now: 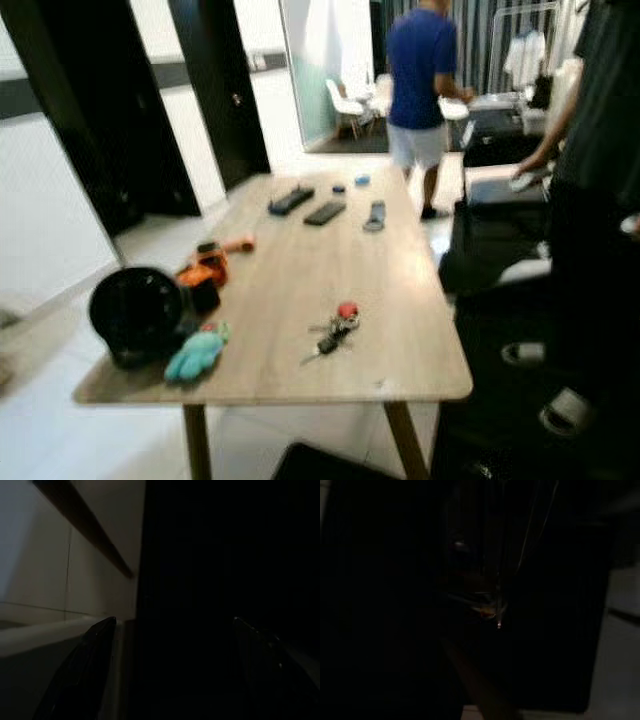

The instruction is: Hang keys on a hook

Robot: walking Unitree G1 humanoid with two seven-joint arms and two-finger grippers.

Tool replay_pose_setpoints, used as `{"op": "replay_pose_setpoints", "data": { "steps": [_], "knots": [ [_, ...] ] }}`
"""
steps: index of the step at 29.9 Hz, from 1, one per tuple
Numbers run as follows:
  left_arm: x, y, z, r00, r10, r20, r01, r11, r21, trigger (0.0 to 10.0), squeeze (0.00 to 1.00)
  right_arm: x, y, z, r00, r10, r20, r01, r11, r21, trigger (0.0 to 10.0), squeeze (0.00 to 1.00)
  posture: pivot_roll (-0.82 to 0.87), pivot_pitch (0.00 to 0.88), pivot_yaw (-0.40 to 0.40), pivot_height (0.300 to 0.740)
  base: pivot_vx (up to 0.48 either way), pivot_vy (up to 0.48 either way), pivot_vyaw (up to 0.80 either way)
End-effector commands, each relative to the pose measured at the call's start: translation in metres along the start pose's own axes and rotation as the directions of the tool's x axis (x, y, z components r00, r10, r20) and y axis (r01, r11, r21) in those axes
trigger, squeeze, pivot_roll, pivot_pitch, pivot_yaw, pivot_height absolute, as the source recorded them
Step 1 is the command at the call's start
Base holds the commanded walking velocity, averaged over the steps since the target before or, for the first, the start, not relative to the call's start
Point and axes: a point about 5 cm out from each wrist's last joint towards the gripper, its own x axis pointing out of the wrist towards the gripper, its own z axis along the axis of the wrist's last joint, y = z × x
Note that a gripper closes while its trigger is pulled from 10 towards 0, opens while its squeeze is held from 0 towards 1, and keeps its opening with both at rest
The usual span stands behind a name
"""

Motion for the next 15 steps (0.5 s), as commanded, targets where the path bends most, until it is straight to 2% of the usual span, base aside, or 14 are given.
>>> {"op": "replay_pose_setpoints", "data": {
  "steps": [1, 2, 3, 4, 5, 6, 7, 8, 9, 13, 15],
  "knots": [
    [-0.002, 0.005, -0.006, 0.999, 0.032, -0.029, -0.032, 0.999, -0.007, 10.0, 0.0, -0.001, 0.001, -0.002, 1.0, 0.024, -0.005, -0.024, 0.999, -0.044, 10.0, 0.0, 0.0, 0.014, 0.117, 0.74, 0.0, 0.0, 0.0],
    [-0.001, 0.005, -0.006, 0.999, 0.027, -0.026, -0.028, 0.999, -0.041, 10.0, 0.0, -0.001, 0.003, -0.007, 0.999, 0.037, -0.028, -0.04, 0.992, -0.12, 10.0, 0.0, -0.01, 0.009, 0.101, 0.74, 0.0, 0.0, 0.0],
    [-0.001, 0.004, -0.003, 1.0, 0.001, -0.015, -0.002, 1.0, -0.031, 10.0, 0.0, -0.002, 0.002, -0.009, 0.999, 0.014, -0.032, -0.018, 0.994, -0.108, 10.0, 0.0, -0.01, 0.009, 0.088, 0.74, 0.0, 0.0, 0.0],
    [0.0, 0.003, 0.001, 0.999, -0.032, 0.005, 0.032, 0.999, 0.032, 10.0, 0.0, -0.002, 0.001, -0.011, 1.0, -0.011, -0.029, 0.011, 1.0, -0.022, 10.0, 0.0, 0.01, 0.007, 0.048, 0.74, 0.0, 0.0, 0.0],
    [0.0, 0.003, 0.001, 0.999, -0.032, 0.005, 0.032, 0.999, 0.032, 10.0, 0.0, -0.002, 0.001, -0.011, 1.0, -0.011, -0.029, 0.011, 1.0, -0.022, 10.0, 0.0, 0.01, 0.007, 0.048, 0.74, 0.0, 0.0, 0.0],
    [0.0, 0.006, 0.002, 1.0, -0.003, 0.013, 0.003, 1.0, 0.018, 10.0, 0.0, -0.002, 0.008, -0.014, 0.999, 0.025, -0.035, -0.026, 0.999, -0.045, 10.0, 0.0, 0.02, 0.009, 0.054, 0.74, 0.0, 0.0, 0.0],
    [-0.001, 0.011, 0.003, 0.999, 0.041, 0.018, -0.041, 0.999, -0.021, 10.0, 0.0, -0.003, 0.018, -0.019, 0.996, 0.08, -0.049, -0.085, 0.991, -0.106, 10.0, 0.0, 0.03, 0.019, 0.065, 0.74, 0.0, 0.0, 0.0],
    [-0.001, 0.011, 0.003, 0.999, 0.041, 0.018, -0.041, 0.999, -0.021, 10.0, 0.0, -0.003, 0.018, -0.019, 0.996, 0.08, -0.049, -0.085, 0.991, -0.106, 10.0, 0.0, 0.03, 0.019, 0.065, 0.74, 0.0, 0.0, 0.0],
    [-0.001, 0.014, 0.004, 0.998, 0.052, 0.021, -0.051, 0.997, -0.052, 10.0, 0.0, -0.004, 0.021, -0.022, 0.994, 0.094, -0.06, -0.102, 0.983, -0.152, 10.0, 0.0, 0.04, 0.024, 0.067, 0.74, 0.0, 0.0, 0.0],
    [0.0, 0.014, 0.009, 0.999, 0.008, 0.045, -0.01, 0.999, 0.046, 10.0, 0.0, -0.004, 0.023, -0.023, 0.996, 0.067, -0.05, -0.072, 0.992, -0.105, 10.0, 0.0, 0.07, 0.038, 0.051, 0.74, 0.0, 0.0, 0.0],
    [-0.001, 0.018, 0.009, 0.998, 0.023, 0.05, -0.025, 0.999, 0.037, 10.0, 0.0, -0.004, 0.028, -0.026, 0.994, 0.086, -0.06, -0.094, 0.986, -0.138, 10.0, 0.0, 0.09, 0.043, 0.056, 0.74, 0.0, 0.0, 0.0]
  ]
}}
